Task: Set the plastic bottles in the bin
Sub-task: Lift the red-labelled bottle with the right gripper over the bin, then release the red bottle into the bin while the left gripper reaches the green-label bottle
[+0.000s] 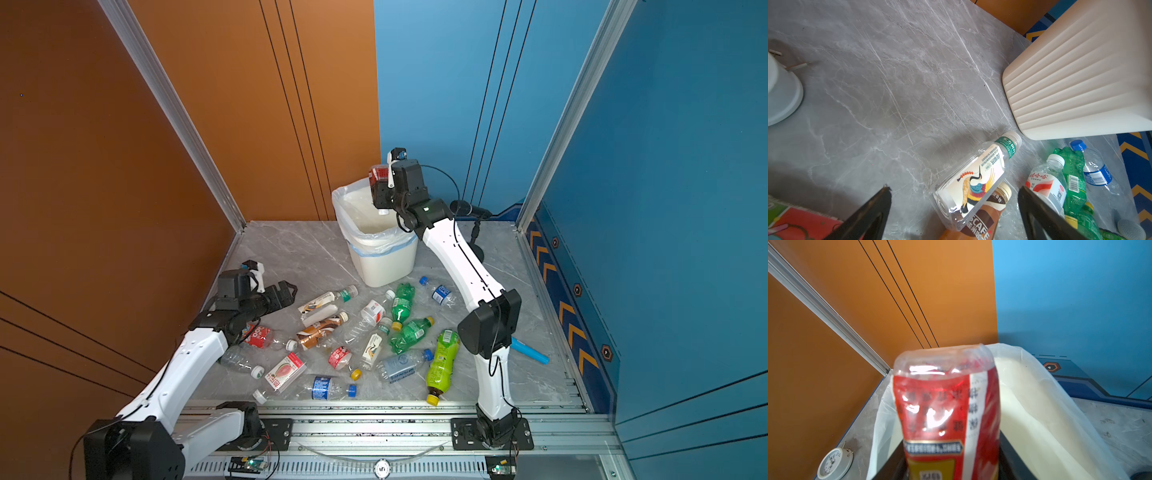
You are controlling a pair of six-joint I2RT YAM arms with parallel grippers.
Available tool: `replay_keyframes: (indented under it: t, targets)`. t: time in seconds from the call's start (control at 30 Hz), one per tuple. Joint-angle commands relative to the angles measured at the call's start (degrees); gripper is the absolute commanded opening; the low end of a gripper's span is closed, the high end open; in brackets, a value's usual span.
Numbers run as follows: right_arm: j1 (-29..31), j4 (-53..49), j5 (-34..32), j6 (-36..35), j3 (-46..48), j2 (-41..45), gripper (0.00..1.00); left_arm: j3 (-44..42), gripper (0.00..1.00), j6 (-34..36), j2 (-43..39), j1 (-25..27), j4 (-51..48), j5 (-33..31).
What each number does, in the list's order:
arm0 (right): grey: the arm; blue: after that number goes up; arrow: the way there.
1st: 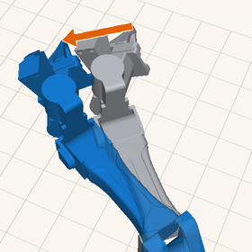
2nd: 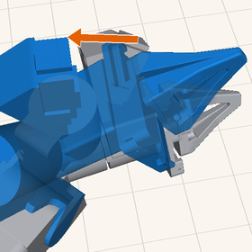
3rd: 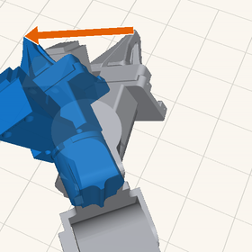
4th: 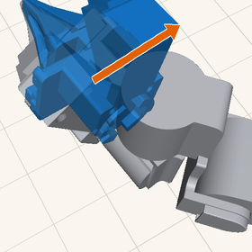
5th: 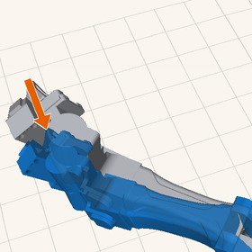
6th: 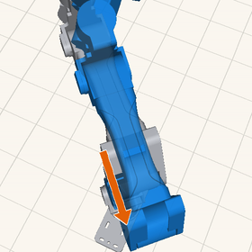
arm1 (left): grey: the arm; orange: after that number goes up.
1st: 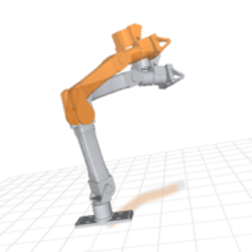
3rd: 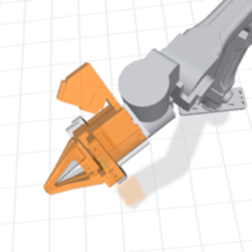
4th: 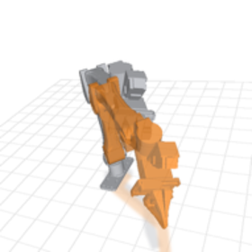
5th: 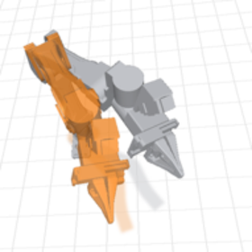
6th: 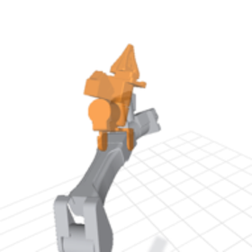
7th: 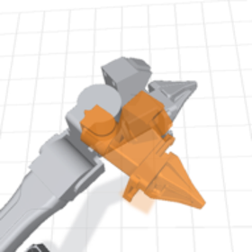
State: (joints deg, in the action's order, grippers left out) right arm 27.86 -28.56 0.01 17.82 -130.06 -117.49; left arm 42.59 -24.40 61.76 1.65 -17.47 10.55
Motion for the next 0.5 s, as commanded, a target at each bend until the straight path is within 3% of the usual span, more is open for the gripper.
replay_keyframes:
  t: [0.0,0.13,0.2,0.33,0.47]
  targets:
    - [0.0,-1.2,1.2,-0.2,-3.3,-0.6,0.53,2.1,0.96,1.9,-0.8,0.9,-1.7,-0.2]
    - [-0.4,-3.4,0.0,0.1,-5.7,-0.5,0.86,3.1,0.96,2.9,0.0,2.2,-2.2,-0.7]
    - [-0.8,-3.5,-0.2,0.5,-5.6,1.4,0.98,4.0,0.96,3.9,0.7,3.0,-2.7,-0.9]
    - [-1.5,-3.4,0.5,-0.7,-1.1,9.2,1.0,6.7,0.96,6.6,2.9,5.1,-4.3,-1.7]
    - [-1.7,6.4,1.1,-0.9,22.4,25.2,0.99,10.2,0.97,10.8,6.5,8.5,-7.2,-3.6]
